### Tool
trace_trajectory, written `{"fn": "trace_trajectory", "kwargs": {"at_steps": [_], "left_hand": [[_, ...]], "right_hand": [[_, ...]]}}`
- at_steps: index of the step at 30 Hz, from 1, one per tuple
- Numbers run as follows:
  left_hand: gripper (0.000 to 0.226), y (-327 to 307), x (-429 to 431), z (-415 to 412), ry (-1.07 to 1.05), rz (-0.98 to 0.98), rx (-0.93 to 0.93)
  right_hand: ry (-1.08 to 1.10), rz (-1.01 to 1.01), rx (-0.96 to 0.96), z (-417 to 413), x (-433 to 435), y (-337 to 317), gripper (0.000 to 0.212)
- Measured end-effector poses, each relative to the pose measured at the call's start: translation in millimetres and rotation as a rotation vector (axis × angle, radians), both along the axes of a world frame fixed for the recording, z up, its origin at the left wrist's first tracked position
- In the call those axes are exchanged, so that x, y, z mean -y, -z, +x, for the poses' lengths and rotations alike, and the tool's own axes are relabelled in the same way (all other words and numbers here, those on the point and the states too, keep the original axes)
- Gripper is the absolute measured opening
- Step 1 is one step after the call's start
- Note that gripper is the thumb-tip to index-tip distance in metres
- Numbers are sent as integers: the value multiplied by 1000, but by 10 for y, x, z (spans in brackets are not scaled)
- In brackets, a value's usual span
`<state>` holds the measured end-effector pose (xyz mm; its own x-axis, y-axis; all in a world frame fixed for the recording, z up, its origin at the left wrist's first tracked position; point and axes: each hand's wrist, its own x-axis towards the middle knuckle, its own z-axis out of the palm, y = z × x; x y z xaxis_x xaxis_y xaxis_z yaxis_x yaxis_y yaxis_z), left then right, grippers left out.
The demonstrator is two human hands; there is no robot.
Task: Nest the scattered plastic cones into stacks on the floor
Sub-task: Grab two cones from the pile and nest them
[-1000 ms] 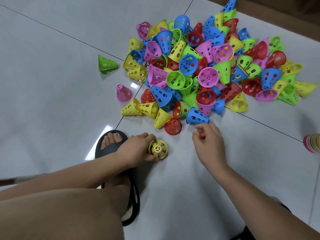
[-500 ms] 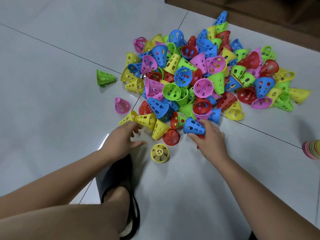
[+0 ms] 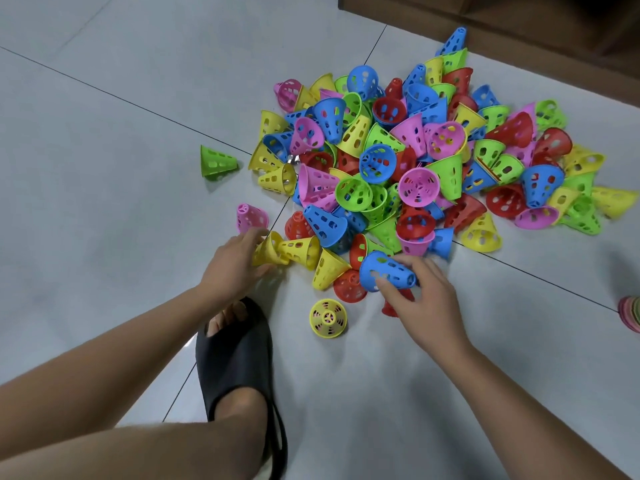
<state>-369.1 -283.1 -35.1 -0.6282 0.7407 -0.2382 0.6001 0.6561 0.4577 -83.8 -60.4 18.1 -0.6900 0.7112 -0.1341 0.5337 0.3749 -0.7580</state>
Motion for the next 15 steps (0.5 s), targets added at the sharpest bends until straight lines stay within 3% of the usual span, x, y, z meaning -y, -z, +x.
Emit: {"fn": "trace_trajectory", "kwargs": {"at_steps": [5,8,15], "left_hand": [[68,79,19,38,7,-2,-4],[64,87,47,46,-1,14,20],[57,-107,151,171,0,166,61]], "right_hand": [[-248,-5,-90,-66,391,-183,37],[-394,83,-25,-76,566,-82,42],[-421,121,134,-163,748,376,46]]}}
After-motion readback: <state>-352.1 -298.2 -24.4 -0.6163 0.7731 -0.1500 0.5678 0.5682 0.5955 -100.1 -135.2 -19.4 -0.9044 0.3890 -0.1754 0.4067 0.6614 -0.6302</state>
